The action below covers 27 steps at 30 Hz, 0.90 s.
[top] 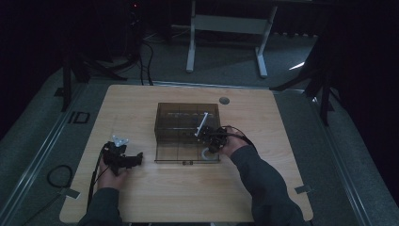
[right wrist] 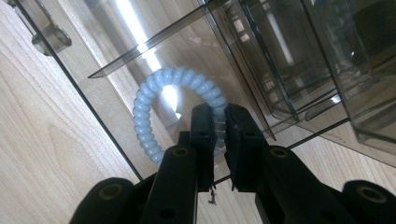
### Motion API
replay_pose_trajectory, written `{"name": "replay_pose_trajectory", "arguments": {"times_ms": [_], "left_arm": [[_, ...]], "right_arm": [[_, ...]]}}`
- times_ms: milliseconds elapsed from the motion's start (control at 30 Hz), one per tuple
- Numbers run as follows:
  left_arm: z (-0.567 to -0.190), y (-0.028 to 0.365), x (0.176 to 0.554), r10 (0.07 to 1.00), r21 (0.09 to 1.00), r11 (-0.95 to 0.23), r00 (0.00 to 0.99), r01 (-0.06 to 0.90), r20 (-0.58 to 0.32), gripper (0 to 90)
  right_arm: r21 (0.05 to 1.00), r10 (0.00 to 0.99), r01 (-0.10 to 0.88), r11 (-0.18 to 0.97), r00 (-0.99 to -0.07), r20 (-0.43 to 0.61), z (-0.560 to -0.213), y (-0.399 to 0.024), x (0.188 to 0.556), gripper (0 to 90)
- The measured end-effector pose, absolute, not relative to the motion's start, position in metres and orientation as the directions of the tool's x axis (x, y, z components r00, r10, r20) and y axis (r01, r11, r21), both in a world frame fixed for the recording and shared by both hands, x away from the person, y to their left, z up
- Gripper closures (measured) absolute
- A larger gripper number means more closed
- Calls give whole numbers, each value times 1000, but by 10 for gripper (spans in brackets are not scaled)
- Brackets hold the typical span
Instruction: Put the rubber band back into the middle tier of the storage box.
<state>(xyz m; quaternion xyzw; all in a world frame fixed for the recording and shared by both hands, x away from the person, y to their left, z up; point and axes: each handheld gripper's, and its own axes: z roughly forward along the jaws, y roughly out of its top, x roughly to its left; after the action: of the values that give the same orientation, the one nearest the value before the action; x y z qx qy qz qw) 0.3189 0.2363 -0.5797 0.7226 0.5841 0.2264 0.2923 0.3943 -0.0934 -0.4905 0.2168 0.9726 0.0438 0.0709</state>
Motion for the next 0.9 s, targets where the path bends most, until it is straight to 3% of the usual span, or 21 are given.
{"name": "replay_pose_trajectory", "arguments": {"times_ms": [900], "left_arm": [[-580,236,319,976,687,-147,215,712,-14,17]], "right_arm": [[96,426,416,904,-896,-125,-495,-92,395,794]]}}
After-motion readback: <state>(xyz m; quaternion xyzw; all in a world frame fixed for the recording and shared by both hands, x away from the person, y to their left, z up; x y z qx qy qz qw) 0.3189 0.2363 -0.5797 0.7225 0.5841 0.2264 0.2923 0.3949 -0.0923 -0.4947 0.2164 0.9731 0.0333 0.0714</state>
